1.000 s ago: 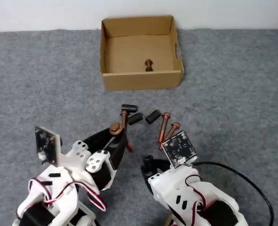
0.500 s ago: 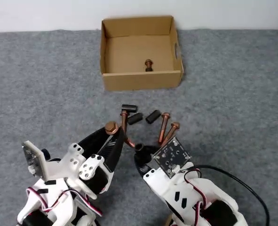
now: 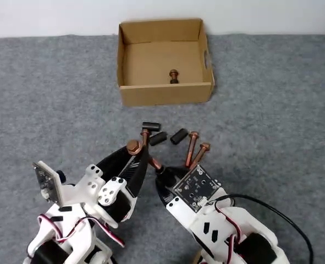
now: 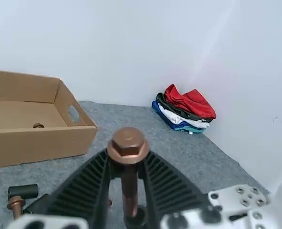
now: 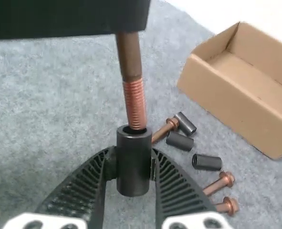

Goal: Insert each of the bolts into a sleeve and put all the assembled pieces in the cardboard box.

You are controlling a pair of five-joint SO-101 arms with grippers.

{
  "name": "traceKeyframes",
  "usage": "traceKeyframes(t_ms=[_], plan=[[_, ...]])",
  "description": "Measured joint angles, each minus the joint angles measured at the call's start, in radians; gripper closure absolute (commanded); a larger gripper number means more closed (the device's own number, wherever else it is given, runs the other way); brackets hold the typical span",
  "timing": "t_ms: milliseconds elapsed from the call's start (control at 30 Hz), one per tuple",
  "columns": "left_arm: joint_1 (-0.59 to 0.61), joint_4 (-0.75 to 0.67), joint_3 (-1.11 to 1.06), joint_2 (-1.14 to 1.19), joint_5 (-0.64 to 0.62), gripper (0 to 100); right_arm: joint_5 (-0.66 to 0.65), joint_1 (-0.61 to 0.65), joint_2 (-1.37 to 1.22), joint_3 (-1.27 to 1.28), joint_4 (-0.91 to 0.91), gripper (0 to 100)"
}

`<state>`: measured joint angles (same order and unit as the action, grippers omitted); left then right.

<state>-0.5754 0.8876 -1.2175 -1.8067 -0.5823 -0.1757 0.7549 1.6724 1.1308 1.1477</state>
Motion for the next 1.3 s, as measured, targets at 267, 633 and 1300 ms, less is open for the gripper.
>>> traceKeyframes(t_ms=[267,633,1300], plan=[[-0.029,0.009,0.000,-0.002,0.000,100,0.000,0.000,0.000,0.002,-0.005,99.1],[-0.091,0.086,0.000,0.000,0.005,100,-0.015,0.005,0.000,0.002,-0.008,99.1],[-0.091,0.236,-0.044,-0.006,0.189,80,-0.084,0.003,-0.003,0.014,-0.080,99.1]])
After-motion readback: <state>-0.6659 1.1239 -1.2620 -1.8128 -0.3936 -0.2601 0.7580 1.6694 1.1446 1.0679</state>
